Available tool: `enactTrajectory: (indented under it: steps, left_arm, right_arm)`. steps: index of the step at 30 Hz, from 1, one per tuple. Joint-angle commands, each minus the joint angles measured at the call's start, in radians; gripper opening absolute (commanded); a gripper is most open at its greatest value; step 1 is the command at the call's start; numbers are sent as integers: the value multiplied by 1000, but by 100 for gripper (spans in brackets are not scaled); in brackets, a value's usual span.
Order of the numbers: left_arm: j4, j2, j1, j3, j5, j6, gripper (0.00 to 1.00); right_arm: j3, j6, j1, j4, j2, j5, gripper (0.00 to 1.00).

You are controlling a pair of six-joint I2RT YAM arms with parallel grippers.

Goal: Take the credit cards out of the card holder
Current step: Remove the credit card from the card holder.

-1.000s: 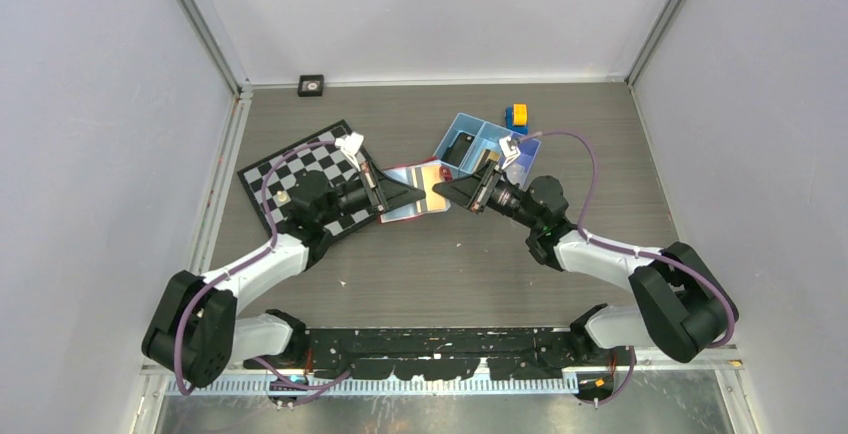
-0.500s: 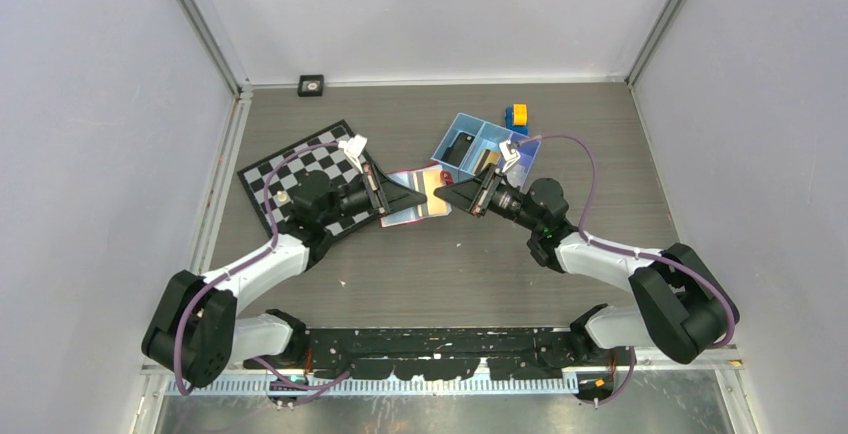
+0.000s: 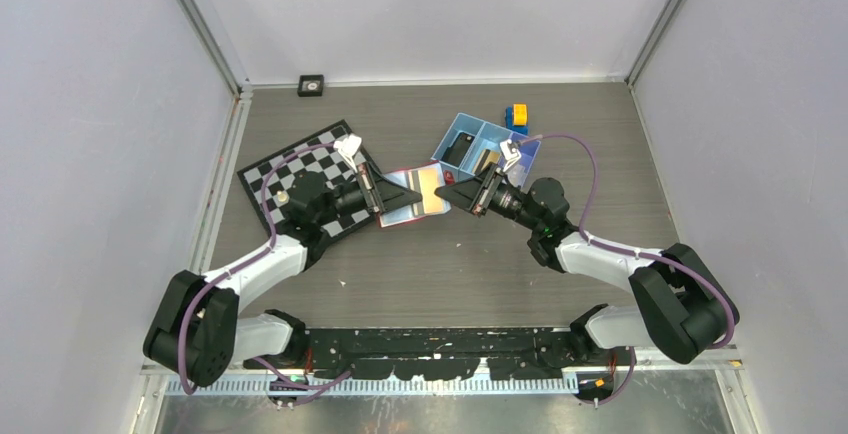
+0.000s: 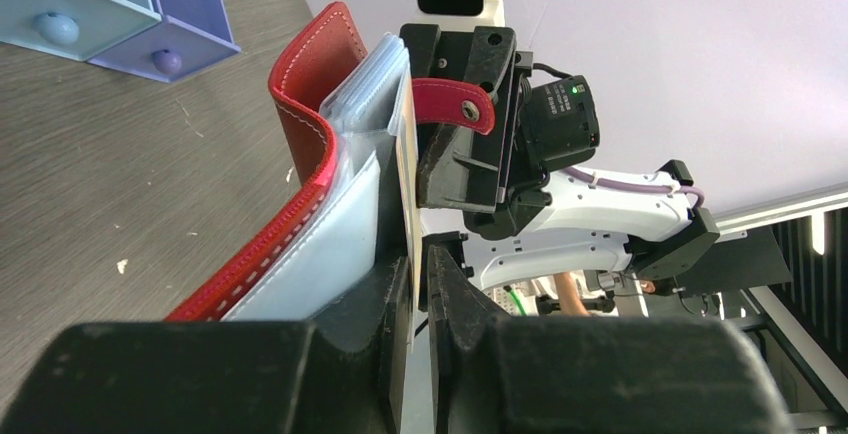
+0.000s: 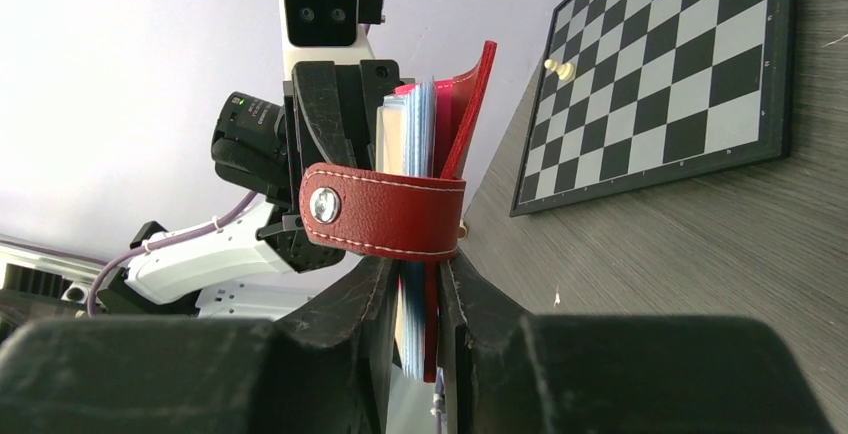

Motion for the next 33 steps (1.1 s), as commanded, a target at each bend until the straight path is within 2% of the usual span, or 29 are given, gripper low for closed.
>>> enactTrajectory:
  steps: [1, 9, 18, 23, 33]
  left_arm:
    - [91, -26, 21, -3, 22, -19, 13]
    - [92, -28, 31, -6, 28, -25, 12]
    - [72, -34, 49, -9, 27, -24, 8]
    - [51, -34, 51, -8, 25, -11, 1]
    - [-138, -83, 66, 9, -15, 90, 0]
  right_arm:
    - [3, -6, -11, 20, -27, 11, 26]
    - [-1, -3, -21, 19, -35, 11, 24]
    - [-14, 1, -38, 12, -60, 17, 18]
    - [-18, -5, -42, -5, -64, 29, 13]
    - [-32, -74, -75, -199, -140, 139, 5]
